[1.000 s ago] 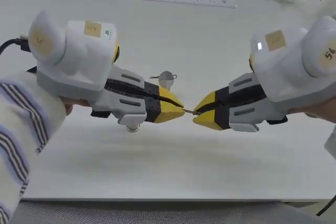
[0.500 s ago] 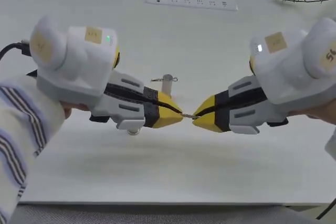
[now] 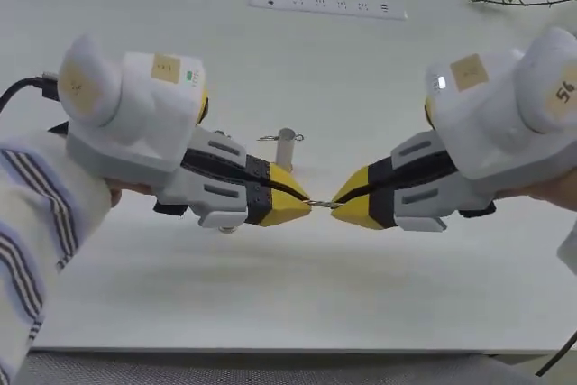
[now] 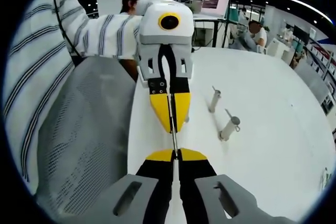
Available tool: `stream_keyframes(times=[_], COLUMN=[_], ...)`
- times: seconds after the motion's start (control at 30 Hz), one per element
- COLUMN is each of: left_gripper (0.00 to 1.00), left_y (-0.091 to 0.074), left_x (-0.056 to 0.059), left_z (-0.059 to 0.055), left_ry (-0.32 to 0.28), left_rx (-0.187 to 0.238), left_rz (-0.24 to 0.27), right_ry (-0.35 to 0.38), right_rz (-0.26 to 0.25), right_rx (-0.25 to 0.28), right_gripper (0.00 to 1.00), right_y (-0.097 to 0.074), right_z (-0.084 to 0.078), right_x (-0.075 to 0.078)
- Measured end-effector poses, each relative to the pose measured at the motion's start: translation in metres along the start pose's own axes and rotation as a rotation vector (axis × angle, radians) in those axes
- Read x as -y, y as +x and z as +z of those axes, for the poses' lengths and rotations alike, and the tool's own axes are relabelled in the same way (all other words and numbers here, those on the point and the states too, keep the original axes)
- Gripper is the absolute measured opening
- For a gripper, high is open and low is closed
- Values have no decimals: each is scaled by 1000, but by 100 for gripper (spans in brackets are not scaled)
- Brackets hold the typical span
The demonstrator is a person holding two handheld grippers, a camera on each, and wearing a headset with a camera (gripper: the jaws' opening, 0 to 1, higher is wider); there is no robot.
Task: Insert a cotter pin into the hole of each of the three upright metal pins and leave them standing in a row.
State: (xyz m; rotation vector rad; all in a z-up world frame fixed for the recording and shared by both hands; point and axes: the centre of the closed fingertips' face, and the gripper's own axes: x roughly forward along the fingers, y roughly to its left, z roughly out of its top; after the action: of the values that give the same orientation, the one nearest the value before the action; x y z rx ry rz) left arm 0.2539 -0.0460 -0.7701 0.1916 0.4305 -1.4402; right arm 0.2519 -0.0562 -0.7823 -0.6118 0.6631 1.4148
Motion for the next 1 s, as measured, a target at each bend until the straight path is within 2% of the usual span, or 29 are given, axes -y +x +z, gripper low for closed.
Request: stream_keyframes(times=[0.47,0.83,1.0], left_gripper=[2,13,20], left_y=[1,2,-1], left_x=[0,3,-3], left_z=[-1,-7,-8], left_ry=[-42,-59,-44], left_rx=[-11,-37,-36], left_rz=[10,7,38], right_ry=[16,20,18], right_rz=[1,1,1], right_rx=[3,5,-7], right_gripper=[3,3,3], right_y=[2,2,3], right_z=[0,4,2], right_x=[-5,-5,-5])
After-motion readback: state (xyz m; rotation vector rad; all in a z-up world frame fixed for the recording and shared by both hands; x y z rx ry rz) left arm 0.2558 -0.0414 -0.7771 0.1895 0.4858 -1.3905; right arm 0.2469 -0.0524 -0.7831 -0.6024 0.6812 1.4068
